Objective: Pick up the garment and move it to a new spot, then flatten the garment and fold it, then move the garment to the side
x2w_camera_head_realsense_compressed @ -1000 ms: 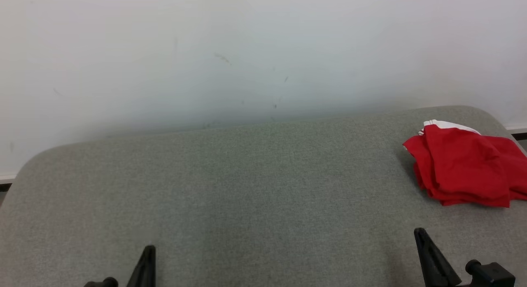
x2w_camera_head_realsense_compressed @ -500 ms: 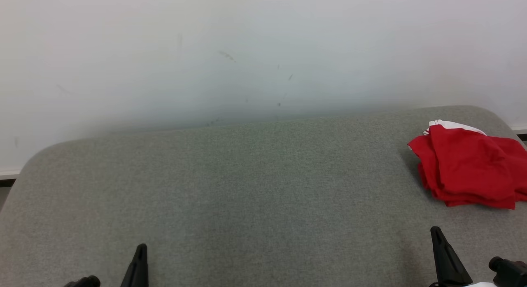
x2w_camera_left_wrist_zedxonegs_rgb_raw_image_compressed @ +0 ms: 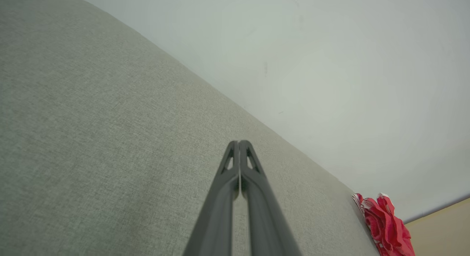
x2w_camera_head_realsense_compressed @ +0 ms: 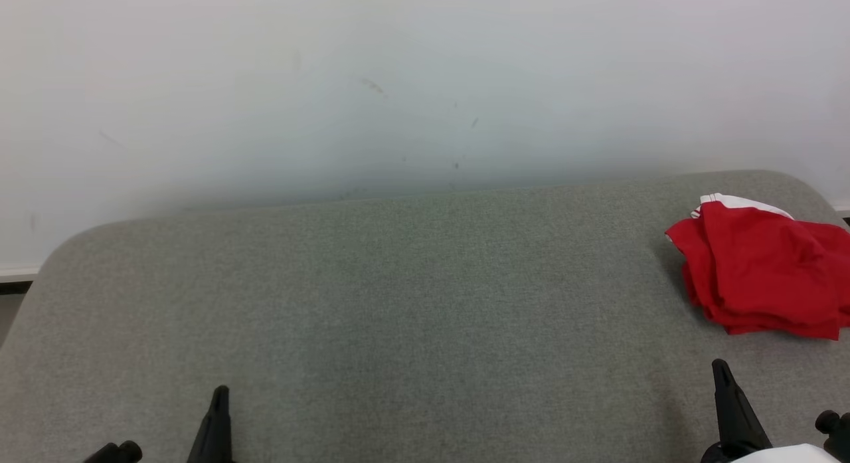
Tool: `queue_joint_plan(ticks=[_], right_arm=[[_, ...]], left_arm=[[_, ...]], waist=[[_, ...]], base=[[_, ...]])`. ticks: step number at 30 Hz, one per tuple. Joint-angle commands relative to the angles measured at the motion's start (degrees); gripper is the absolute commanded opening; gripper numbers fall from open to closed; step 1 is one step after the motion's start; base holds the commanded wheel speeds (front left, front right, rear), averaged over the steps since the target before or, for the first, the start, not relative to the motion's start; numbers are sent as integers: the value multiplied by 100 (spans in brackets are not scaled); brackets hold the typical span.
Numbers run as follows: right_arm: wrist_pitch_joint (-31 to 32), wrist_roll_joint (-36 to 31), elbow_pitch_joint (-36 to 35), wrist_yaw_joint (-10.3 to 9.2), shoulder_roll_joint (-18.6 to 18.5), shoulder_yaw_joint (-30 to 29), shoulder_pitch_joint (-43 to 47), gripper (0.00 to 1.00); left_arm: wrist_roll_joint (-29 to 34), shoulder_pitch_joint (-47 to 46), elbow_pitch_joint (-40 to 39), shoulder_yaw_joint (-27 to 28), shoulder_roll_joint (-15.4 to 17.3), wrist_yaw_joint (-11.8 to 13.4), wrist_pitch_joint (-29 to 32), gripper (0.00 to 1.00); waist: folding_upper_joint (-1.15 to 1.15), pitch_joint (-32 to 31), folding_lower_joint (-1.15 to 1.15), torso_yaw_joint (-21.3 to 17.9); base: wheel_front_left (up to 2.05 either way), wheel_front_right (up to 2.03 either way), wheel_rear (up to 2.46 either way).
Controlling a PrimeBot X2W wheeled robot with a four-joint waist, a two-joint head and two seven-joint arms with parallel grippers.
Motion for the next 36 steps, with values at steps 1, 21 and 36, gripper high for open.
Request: queue_joint_plan(ticks=[1, 21, 36], right_arm=[[62, 249, -97, -2, 4, -86, -177, 0], [433, 1465, -133, -3, 95, -382, -241, 0], [685, 2278, -153, -5, 160, -584, -270, 0]], left_arm=[[-300, -163, -84, 41, 36, -11, 74, 0], [-1705, -303, -75, 139, 45, -16, 453, 0], [-2652, -400, -67, 202, 52, -21, 700, 0]], waist=[[-1, 6, 0, 11], [-1, 55, 0, 108], [-1, 93, 0, 184]], base=[[0, 0, 0], [0, 0, 0], [0, 0, 0]])
